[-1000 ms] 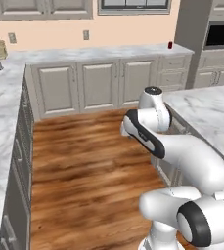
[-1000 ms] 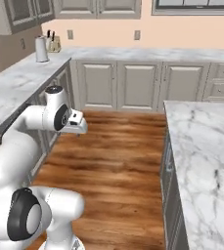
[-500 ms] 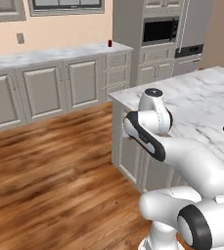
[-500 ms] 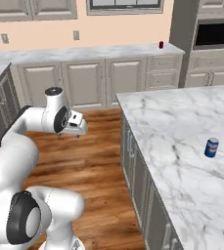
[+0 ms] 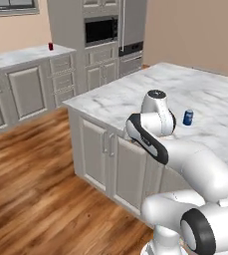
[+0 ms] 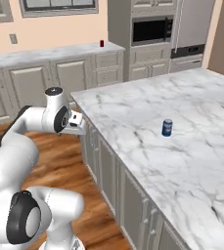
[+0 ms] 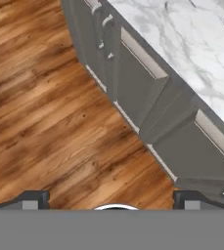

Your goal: Four empty soda cans are scattered around the kitchen. Gather all the cans and cluster them next to the stove for recycling.

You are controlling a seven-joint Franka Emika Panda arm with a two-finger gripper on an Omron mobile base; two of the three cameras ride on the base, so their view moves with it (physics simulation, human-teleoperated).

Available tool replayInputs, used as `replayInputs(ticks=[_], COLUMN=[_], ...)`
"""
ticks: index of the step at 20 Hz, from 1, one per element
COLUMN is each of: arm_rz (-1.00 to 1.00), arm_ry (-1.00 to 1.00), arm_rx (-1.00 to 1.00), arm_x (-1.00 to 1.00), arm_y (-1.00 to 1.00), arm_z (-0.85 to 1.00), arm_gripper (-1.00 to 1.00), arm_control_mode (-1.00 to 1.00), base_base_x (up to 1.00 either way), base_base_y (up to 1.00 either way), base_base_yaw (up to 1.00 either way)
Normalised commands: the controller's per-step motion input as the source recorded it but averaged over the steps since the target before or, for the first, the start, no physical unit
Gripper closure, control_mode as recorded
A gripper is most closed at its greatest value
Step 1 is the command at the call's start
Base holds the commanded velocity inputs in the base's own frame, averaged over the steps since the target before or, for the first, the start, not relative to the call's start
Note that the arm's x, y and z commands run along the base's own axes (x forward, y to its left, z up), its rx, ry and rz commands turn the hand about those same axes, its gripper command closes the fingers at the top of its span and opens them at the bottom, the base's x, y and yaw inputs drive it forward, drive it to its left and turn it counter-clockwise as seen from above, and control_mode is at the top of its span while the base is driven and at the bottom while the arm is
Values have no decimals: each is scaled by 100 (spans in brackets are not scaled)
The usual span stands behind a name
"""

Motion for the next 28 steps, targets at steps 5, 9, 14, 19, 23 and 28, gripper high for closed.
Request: replayInputs(ticks=[5,9,14,19,23,28], arm_rz=[0,0,0,0,0,0], arm_ry=[0,0,0,0,0,0], arm_rx=[0,0,0,0,0,0], arm_x=[0,0,0,0,0,0], arm_y=[0,0,0,0,0,0], arm_z=[0,0,0,0,0,0], arm_gripper=[-100,-100,-100,-100,-100,-100], arm_control_mode=[100,100,100,100,100,100], base_base_x=[0,0,0,3,8,10], base_base_y=[0,0,0,3,8,26], base_base_yaw=[-49,-49,-47,-46,-44,-41])
